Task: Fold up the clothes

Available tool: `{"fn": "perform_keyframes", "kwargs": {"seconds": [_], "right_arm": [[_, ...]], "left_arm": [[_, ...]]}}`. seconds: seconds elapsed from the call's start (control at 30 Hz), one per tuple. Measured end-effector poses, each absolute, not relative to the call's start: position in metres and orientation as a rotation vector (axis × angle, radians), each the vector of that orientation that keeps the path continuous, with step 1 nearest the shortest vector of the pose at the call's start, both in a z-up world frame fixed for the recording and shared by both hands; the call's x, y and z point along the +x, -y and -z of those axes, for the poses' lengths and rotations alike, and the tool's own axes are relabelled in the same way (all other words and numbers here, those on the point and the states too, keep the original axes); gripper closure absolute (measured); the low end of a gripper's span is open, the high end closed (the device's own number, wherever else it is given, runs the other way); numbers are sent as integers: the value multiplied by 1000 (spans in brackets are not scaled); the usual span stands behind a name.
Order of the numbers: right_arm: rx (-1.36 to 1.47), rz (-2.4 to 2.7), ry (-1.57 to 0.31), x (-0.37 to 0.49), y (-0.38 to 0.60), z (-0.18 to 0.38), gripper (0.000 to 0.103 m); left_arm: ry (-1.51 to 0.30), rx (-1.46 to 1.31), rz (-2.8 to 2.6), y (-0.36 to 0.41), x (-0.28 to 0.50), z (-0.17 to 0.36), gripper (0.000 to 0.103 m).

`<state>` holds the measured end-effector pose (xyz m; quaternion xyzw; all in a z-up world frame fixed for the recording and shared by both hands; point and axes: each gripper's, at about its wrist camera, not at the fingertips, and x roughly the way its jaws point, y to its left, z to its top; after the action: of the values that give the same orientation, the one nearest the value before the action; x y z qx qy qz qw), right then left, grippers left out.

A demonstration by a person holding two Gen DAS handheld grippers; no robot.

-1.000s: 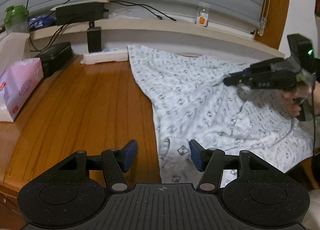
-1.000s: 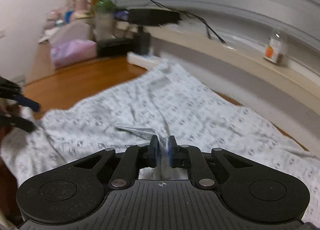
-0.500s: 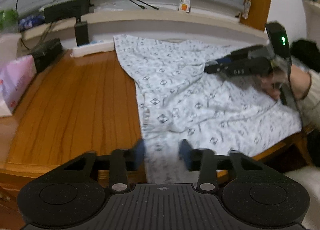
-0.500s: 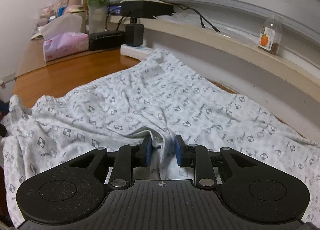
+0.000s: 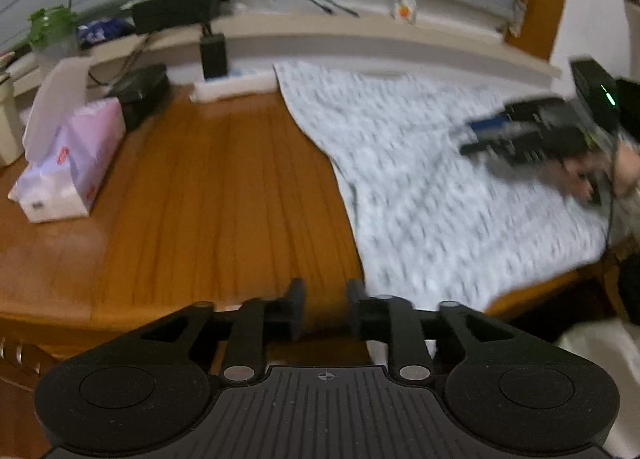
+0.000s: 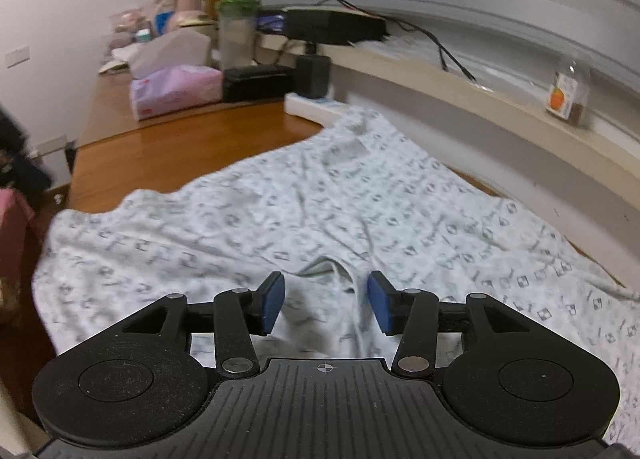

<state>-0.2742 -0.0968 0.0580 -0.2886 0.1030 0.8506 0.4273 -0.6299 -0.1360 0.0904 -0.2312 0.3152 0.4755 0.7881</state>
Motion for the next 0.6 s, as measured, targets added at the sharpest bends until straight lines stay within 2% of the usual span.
{"fn": "perform_keyframes", "kwargs": {"seconds": [0.03,0.17,0.3,0.43,0.6], "right_arm": [[-716,-2136,-263,-274,99,-59,56],[-706,-2174,-278,-278,109,-58,54],[-706,-2207,-271,-285,122,-56,53],[-706,-2231,-245,-288,137,-56,53],[-684,-2256,-239,-288,149,-58,52]], "left_arm": [[-663,-494,-1030,129,-628,-92,66],[-594,-476,-1004,93,-603,-89,64],[-617,-402,-942,58,-563,-73,64],[-685,-365,-922,31,-541,-53,76],[-701,-334,-916,10,-539,-44,81]]}}
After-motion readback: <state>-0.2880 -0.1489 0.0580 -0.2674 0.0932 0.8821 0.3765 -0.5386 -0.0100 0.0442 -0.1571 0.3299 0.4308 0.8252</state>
